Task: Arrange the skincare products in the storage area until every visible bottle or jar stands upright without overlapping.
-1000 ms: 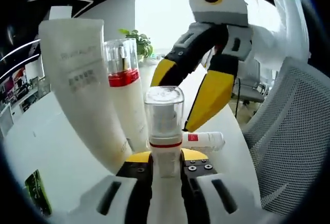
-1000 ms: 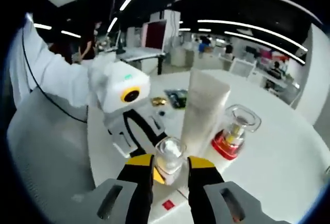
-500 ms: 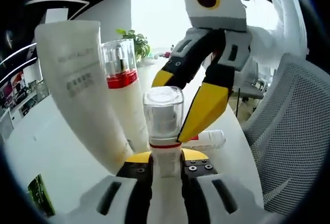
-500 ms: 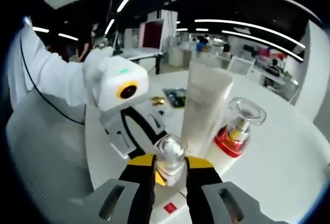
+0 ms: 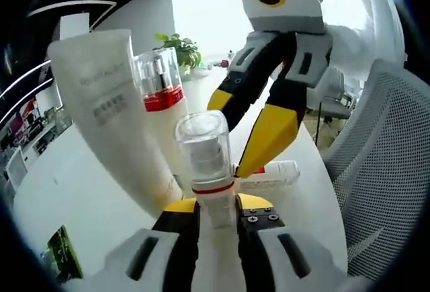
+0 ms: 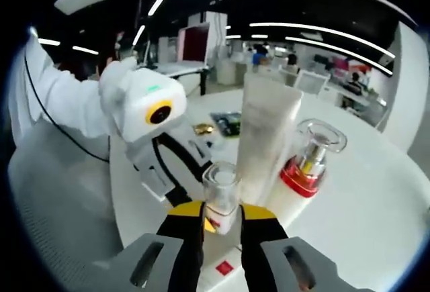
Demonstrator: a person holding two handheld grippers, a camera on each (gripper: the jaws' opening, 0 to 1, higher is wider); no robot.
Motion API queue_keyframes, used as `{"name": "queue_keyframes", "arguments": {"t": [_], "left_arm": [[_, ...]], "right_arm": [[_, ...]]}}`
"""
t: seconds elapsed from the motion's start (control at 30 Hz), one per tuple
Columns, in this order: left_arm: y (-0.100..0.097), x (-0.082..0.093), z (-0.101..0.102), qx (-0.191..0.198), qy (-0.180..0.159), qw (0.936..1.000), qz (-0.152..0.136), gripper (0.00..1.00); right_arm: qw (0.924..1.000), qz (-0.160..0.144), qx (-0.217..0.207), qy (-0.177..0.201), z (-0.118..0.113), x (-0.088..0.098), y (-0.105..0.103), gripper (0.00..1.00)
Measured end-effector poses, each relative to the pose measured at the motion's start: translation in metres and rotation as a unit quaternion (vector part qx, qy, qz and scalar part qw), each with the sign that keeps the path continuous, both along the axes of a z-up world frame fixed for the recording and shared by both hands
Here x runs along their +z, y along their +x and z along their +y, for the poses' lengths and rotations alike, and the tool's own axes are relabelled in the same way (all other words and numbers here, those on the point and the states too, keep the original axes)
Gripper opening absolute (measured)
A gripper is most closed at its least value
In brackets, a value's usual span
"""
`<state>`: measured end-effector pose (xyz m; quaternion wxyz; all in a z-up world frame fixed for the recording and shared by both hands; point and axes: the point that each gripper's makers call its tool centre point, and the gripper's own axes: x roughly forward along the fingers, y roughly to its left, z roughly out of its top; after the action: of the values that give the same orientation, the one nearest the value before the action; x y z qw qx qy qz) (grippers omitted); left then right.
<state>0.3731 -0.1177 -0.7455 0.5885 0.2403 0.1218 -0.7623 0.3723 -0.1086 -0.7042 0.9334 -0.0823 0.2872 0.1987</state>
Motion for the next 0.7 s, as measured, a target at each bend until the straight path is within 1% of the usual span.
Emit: {"name": "queue_keyframes", "arguments": {"t": [0.07, 0.13, 0.3, 0.4, 0.63, 0.7], "left_arm": [[0.001, 0.000, 0.002, 0.001, 0.002, 1.0000, -0.003, 0.20], [0.002, 0.000, 0.003, 0.002, 0.004, 1.0000, -0.006, 0.20], [0.008, 0.004, 0.005, 0.017, 0.004, 0.9998, -0.008, 0.22], [0.009, 0.006, 0.008, 0.025, 0.004, 0.9996, -0.008, 0.22], [0.008, 0.003, 0.013, 0.031, 0.014, 0.9993, -0.014, 0.20], [0.008, 0.002, 0.014, 0.035, 0.017, 0.9992, -0.011, 0.19]], "right_arm": [[1.0000, 0.005, -0.003, 0.000, -0.002, -0.004, -0.001, 0.09], [1.0000, 0.009, -0.004, 0.001, -0.003, -0.007, -0.002, 0.10], [0.9998, 0.017, -0.004, 0.004, -0.001, -0.013, -0.004, 0.10], [0.9998, 0.021, -0.003, 0.003, 0.001, -0.017, -0.005, 0.10], [0.9996, 0.027, -0.002, 0.002, 0.000, -0.022, -0.005, 0.09], [0.9996, 0.028, -0.003, 0.002, 0.000, -0.024, -0.005, 0.08]]}}
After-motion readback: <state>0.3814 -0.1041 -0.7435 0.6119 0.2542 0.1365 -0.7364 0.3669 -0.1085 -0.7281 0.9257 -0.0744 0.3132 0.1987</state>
